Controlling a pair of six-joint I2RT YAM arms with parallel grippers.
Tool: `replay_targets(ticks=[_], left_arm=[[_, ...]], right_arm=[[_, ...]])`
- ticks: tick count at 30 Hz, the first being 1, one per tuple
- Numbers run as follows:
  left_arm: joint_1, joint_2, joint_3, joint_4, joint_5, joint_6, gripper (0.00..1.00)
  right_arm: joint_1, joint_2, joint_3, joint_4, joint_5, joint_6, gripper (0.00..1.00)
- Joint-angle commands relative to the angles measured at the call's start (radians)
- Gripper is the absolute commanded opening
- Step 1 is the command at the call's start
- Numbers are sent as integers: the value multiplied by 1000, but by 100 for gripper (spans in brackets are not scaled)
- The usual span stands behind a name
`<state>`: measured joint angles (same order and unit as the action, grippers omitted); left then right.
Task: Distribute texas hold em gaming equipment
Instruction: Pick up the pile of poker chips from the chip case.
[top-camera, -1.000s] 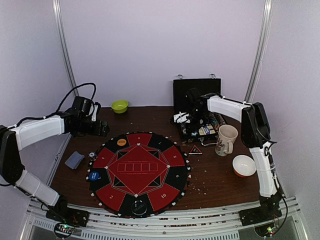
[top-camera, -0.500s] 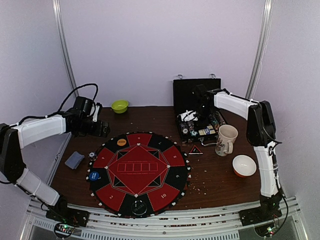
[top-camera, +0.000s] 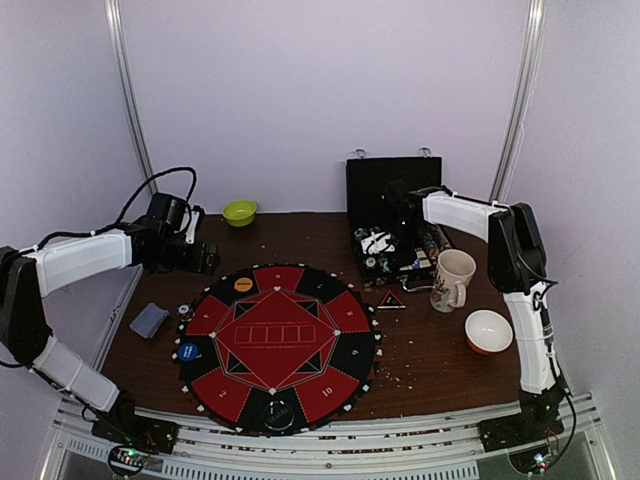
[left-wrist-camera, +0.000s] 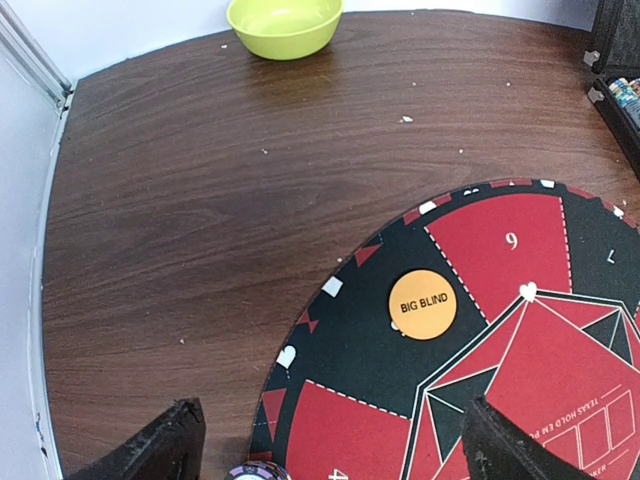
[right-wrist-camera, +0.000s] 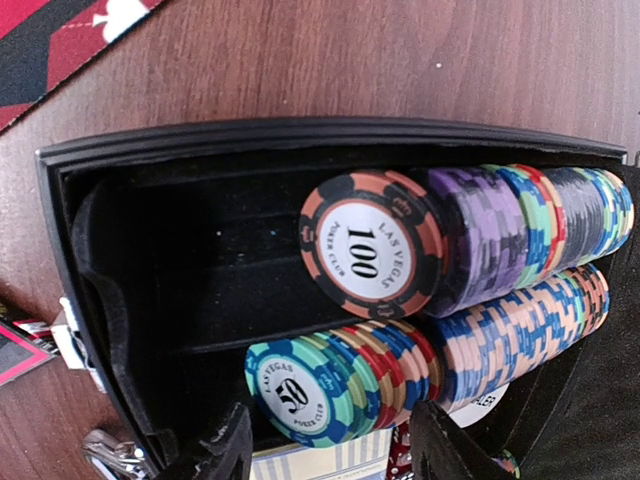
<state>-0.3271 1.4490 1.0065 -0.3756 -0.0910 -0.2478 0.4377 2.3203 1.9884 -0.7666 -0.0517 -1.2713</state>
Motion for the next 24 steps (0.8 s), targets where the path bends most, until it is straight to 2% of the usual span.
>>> replay_targets(ticks=[1, 8, 12, 18, 24], left_arm=[[-3, 16, 8, 12, 5, 12, 92], [-2, 13, 5, 11, 4, 9, 92], [-2, 10, 4, 9, 5, 10, 92], [-2, 9, 0, 11, 12, 7, 92], [-3, 12, -4, 12, 34, 0, 92]], right_arm=[[4, 31, -17, 0, 8, 9, 55], [16, 44, -23, -50, 15, -5, 55], [32, 15, -44, -116, 31, 0, 49], [51, -76, -139, -97, 55, -5, 47], [53, -99, -133, -71, 51, 0, 46]])
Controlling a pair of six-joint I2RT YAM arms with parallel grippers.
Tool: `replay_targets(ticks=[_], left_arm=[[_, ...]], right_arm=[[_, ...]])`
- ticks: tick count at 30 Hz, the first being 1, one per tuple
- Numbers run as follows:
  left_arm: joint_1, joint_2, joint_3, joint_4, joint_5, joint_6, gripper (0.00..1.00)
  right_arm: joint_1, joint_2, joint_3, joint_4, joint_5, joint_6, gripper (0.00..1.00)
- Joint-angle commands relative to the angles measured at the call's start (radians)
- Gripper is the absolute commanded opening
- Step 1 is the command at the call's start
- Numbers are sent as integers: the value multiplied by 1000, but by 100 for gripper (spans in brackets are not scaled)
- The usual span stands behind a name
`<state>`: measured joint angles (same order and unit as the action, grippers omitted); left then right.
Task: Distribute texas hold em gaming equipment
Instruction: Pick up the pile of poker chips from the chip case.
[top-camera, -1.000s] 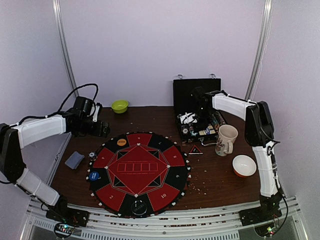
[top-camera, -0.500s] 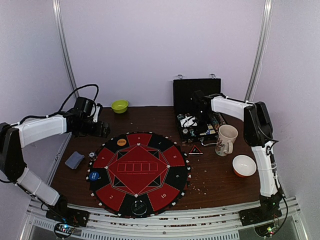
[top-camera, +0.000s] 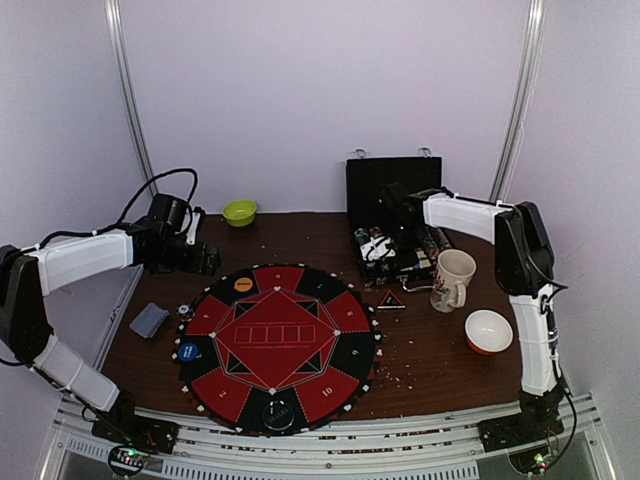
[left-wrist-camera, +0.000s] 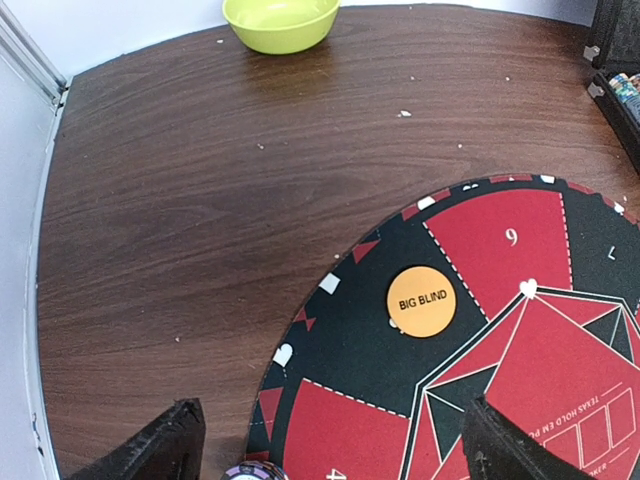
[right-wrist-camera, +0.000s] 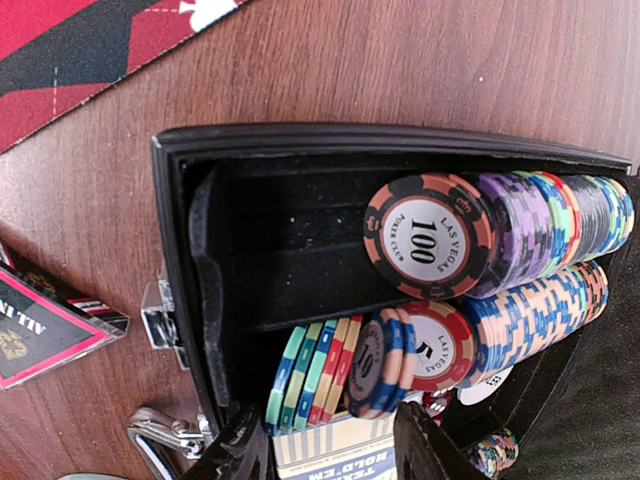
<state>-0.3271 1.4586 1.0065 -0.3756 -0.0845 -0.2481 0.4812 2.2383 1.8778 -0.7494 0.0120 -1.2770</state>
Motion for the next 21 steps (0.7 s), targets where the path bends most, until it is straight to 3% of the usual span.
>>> replay_targets(ticks=[1, 8, 21], left_arm=[[-2, 4, -5, 13, 31, 1, 92], [-2, 26, 2, 10, 53, 8, 92], [-2, 28, -11, 8, 33, 25, 92]], right_arm=[[10, -23, -25, -72, -11, 10, 47], [10, -41, -71, 65, 31, 11, 54], [-18, 90, 70, -40, -42, -2, 50]])
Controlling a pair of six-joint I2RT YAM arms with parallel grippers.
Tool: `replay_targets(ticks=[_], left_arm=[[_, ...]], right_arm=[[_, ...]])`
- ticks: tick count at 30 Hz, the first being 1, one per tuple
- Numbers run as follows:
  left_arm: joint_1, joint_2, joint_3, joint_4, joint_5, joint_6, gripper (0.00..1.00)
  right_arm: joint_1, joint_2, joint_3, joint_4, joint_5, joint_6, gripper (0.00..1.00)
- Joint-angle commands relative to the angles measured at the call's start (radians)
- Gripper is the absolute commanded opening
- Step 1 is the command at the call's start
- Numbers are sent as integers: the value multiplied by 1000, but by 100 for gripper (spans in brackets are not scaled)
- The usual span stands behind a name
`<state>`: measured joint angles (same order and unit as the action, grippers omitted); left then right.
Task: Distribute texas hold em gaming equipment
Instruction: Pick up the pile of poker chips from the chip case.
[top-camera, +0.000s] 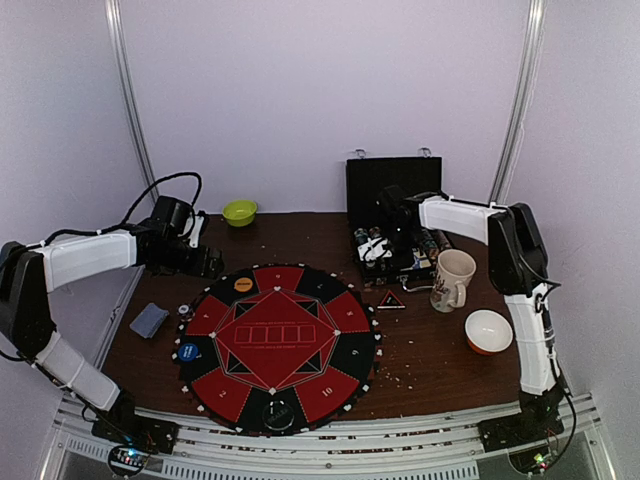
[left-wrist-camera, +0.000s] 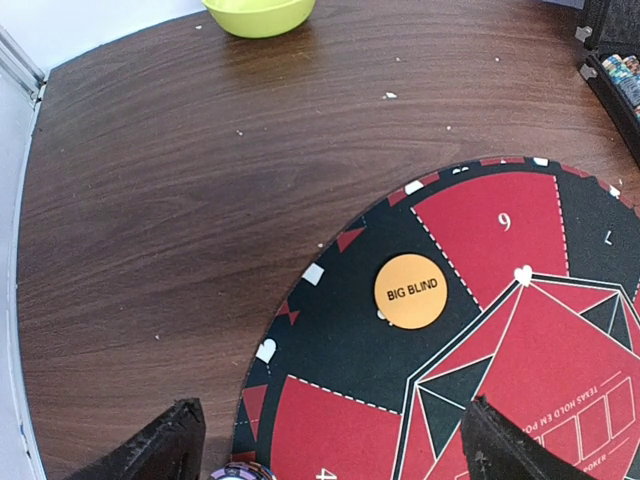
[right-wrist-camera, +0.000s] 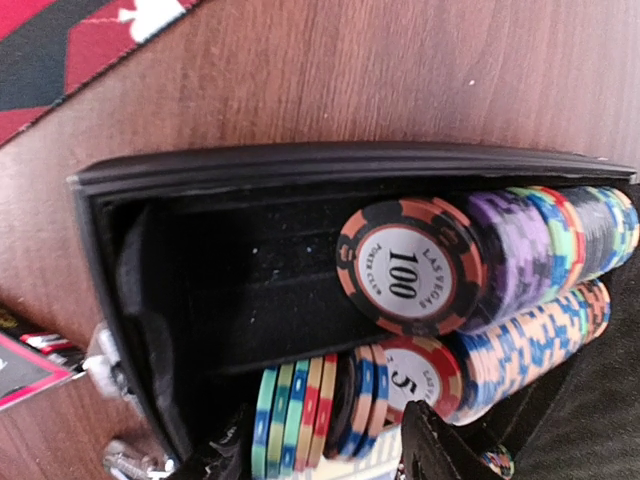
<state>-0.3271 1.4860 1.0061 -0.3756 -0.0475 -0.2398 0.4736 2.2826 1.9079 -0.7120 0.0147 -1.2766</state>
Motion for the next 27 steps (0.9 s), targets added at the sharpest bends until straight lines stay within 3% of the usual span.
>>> replay_targets(ticks=[1, 5, 14, 16, 17, 23, 27], left_arm=[[-2, 2, -11, 8, -6, 17, 92], [-2, 3, -9, 8, -8, 20, 92], [-3, 0, 0, 6, 0, 25, 92], [-3, -11, 1, 19, 20, 34, 92], [-2, -21, 2, 29, 32, 39, 91], [-3, -131, -18, 134, 94, 78, 90], [-3, -251, -67, 250, 156, 156, 86]], right_arm=[[-13, 56, 48, -87, -53, 0, 50], [-18, 83, 64, -107, -63, 8, 46], [-20, 82, 73, -133, -44, 45, 21], [-18, 58, 78, -130, -36, 61, 13], [-18, 45, 79, -117, -26, 74, 1], [-7, -53, 90, -32, 36, 208, 0], [-6, -153, 120, 66, -6, 462, 0]])
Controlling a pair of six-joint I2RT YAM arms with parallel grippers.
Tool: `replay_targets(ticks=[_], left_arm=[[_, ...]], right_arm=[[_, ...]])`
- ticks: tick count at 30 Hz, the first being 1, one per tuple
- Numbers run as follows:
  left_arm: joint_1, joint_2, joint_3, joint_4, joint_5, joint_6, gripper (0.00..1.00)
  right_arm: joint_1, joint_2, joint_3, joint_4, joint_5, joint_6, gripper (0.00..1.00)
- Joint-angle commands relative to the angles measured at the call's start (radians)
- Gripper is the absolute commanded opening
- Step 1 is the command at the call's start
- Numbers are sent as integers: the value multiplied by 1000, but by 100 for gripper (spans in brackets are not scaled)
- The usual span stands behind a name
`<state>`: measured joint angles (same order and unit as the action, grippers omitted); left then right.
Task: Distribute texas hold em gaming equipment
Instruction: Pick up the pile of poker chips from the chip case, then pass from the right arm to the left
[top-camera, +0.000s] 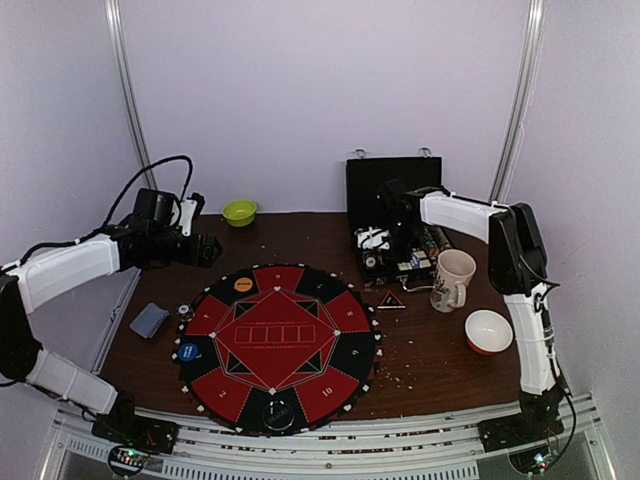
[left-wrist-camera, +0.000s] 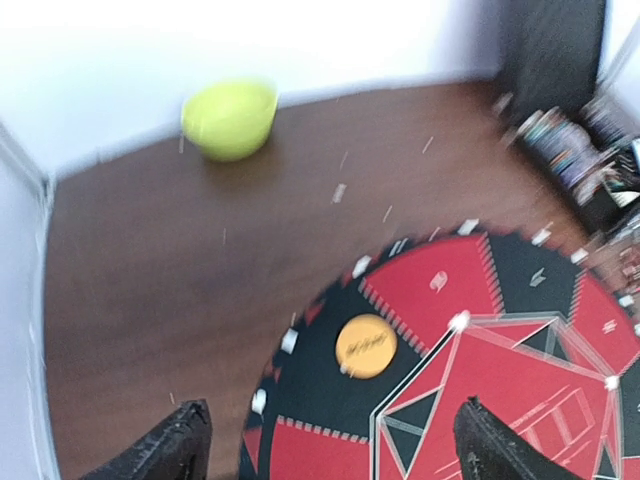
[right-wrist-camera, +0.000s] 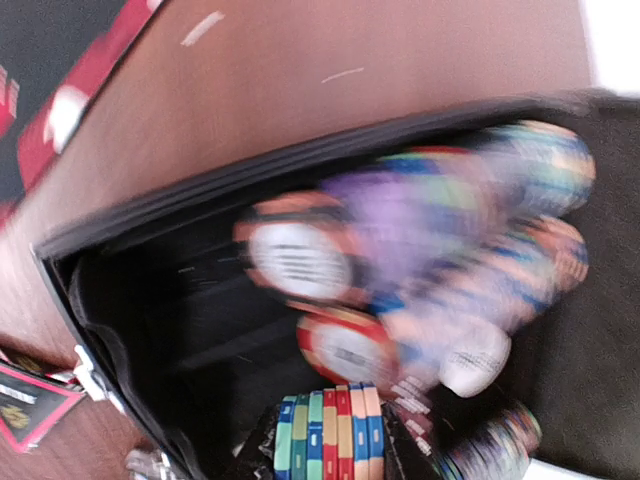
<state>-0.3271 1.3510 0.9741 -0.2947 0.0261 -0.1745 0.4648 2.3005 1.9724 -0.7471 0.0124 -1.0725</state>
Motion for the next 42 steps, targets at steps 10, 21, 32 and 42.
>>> replay_targets(ticks=[10, 21, 32, 42], left_arm=[[-243, -298, -123, 357, 154, 606, 83], [-464, -85, -18, 304, 189, 874, 98], [-481, 35, 72, 231, 149, 801, 79], [-481, 77, 90, 233, 104, 781, 57]], right_arm=[[45, -345, -20, 188, -389, 1321, 0], [307, -432, -300, 451, -656, 1698, 0], [379, -407, -355, 591, -695, 1816, 0], [381, -393, -342, 618, -704, 1833, 0]])
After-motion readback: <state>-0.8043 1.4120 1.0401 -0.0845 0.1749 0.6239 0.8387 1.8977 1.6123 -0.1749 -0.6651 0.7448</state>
